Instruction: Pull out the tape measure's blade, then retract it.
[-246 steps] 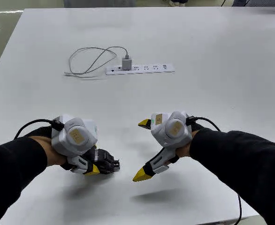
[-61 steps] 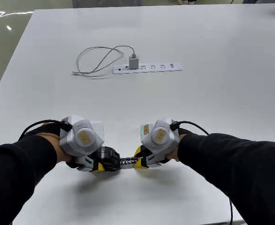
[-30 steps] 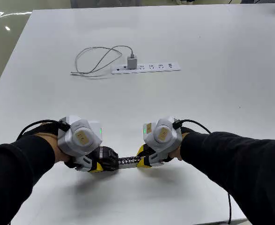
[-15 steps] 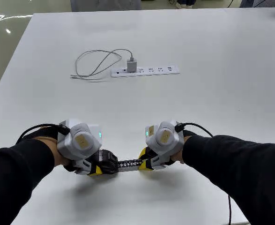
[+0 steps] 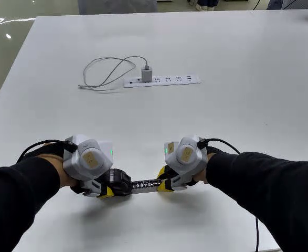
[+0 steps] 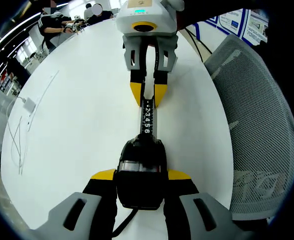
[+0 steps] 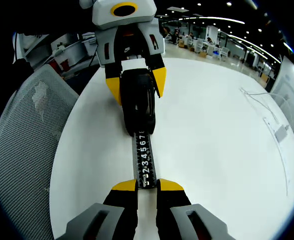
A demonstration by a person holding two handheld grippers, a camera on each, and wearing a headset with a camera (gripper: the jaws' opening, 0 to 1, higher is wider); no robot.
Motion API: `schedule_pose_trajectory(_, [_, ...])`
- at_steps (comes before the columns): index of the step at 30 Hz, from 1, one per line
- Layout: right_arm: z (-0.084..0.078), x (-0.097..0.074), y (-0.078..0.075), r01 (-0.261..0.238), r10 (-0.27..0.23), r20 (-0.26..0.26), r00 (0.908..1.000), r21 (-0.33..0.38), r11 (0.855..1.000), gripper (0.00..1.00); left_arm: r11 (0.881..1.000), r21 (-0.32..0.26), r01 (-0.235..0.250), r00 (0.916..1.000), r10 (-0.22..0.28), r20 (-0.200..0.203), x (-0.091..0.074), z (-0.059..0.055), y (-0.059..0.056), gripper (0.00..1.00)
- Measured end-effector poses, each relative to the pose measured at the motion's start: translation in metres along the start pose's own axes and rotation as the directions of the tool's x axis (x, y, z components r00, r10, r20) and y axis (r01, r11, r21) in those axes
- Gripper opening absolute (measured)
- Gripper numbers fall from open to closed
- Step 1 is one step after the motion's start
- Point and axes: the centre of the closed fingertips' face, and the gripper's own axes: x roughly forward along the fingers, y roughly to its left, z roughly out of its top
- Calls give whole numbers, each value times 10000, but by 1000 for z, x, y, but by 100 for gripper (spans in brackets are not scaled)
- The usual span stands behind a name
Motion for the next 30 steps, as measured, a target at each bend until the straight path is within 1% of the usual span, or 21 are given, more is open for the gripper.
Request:
schedule_pose_trajectory(9, [-4, -2, -1, 11, -11, -20, 10000, 29, 10000, 9, 10000, -26, -3, 10000, 3, 7, 0, 0, 0, 30])
schedule_pose_trajectory(30, [-8, -5, -2, 29, -28, -42, 10000, 61, 10000, 9, 9999, -101, -16, 10000, 16, 14, 0, 0, 0, 30])
